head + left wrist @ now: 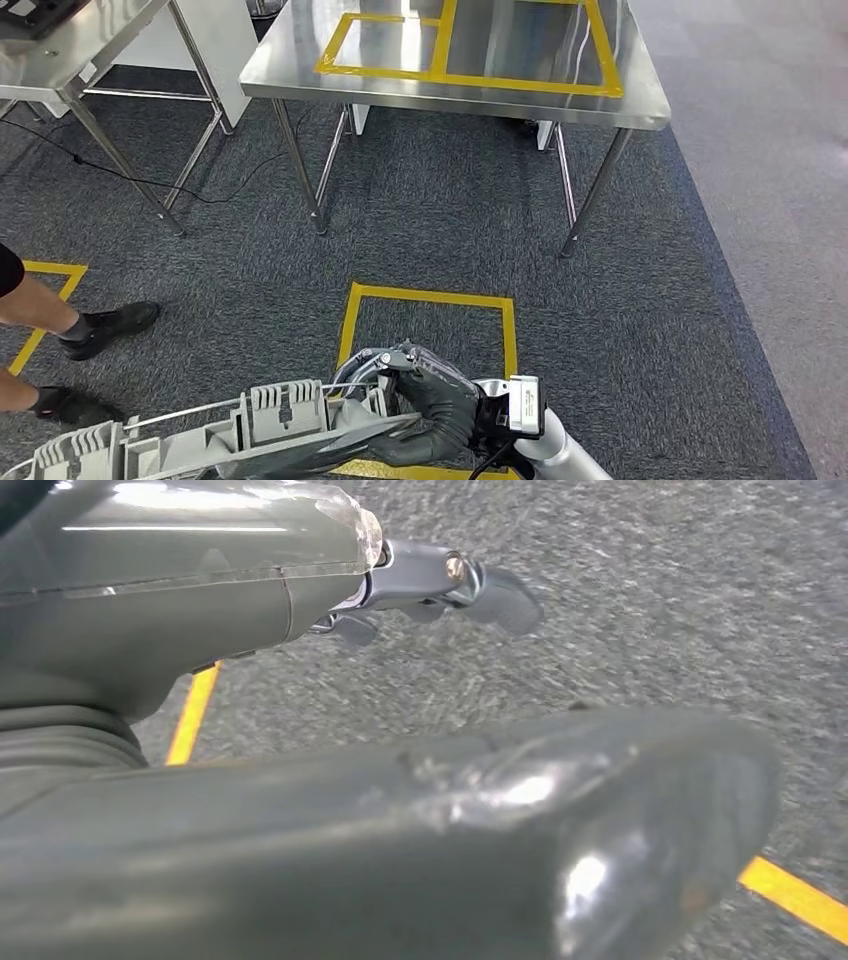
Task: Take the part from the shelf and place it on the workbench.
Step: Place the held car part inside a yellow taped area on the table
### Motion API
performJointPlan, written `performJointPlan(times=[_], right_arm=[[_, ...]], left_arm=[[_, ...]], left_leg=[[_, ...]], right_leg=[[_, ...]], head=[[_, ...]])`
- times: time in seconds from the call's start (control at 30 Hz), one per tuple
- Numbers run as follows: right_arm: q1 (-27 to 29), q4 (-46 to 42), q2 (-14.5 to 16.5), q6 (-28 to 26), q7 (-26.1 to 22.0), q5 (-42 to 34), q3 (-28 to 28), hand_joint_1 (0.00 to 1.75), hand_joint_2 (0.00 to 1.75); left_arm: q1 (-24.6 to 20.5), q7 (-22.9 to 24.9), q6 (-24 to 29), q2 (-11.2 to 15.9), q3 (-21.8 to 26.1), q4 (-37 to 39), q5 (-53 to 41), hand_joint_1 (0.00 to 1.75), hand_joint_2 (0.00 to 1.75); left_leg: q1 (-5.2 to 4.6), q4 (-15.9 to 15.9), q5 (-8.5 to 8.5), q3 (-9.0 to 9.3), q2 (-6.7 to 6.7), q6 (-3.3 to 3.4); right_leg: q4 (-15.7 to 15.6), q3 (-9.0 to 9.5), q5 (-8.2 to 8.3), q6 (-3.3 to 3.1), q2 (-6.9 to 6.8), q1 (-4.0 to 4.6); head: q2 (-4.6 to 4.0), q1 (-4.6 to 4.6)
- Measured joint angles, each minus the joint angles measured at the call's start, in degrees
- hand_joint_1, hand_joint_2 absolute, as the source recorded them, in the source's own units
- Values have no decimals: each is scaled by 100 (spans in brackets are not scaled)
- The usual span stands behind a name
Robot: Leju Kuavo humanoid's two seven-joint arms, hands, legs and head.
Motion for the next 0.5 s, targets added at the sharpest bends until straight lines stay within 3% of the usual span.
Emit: performJointPlan(times=[0.07,0.13,0.17,0.23,0.27,0.3,0.33,0.4,0.43,0.5], right_arm=[[0,-13,13,-4,-2,-4,2,175,175],[-1,-29,20,-12,-3,-8,2,175,175],[0,-37,21,-15,-5,-10,1,175,175],[11,-43,20,-15,-9,-13,0,175,175],[22,-42,19,-15,-10,-14,-1,175,175],[32,-41,18,-14,-9,-14,-1,175,175],[39,-41,17,-12,-9,-14,-1,175,175],[42,-46,16,-5,-9,-14,-1,175,175],[42,-51,16,-1,-10,-14,-1,175,175],[41,-63,16,5,-14,-14,-3,175,175]], left_arm=[[5,2,7,-1,1,-1,12,0,0],[6,0,8,-2,1,-1,30,0,0],[2,-2,8,-2,0,-1,37,0,0],[-7,-3,8,-2,1,-1,42,0,0],[-9,-4,8,-2,1,-1,42,0,0],[-9,-5,8,-2,1,-1,42,0,0],[-8,-6,8,-2,1,-1,42,0,0],[-7,-13,7,-4,1,0,42,0,0],[-13,-17,6,-10,0,1,42,0,0],[-22,-33,4,-21,-1,3,42,0,0]], left_leg=[[-5,-13,6,2,-18,81],[12,-45,16,28,-31,155],[18,-59,19,42,-36,188],[1,-60,4,49,-46,230],[-11,-60,-8,56,-57,242],[-23,-59,-22,71,-73,246],[-34,-59,-38,97,-93,244],[-51,-62,-82,171,-131,229],[-62,-64,-105,200,-146,211],[-57,-74,-138,216,-165,158]], right_leg=[[-5,9,-15,65,5,0],[168,-56,-130,115,82,-22],[431,-186,-271,135,138,-33],[1190,-614,-593,157,216,-38],[1510,-821,-673,159,227,-37],[1643,-940,-636,151,229,-34],[1565,-953,-488,131,232,-31],[866,-696,9,36,261,0],[505,-542,182,-26,280,21],[115,-383,288,-115,308,59]], head=[[1,3],[1,19],[1,28],[0,46],[0,47],[0,47],[0,46],[0,47],[0,41],[0,40]])
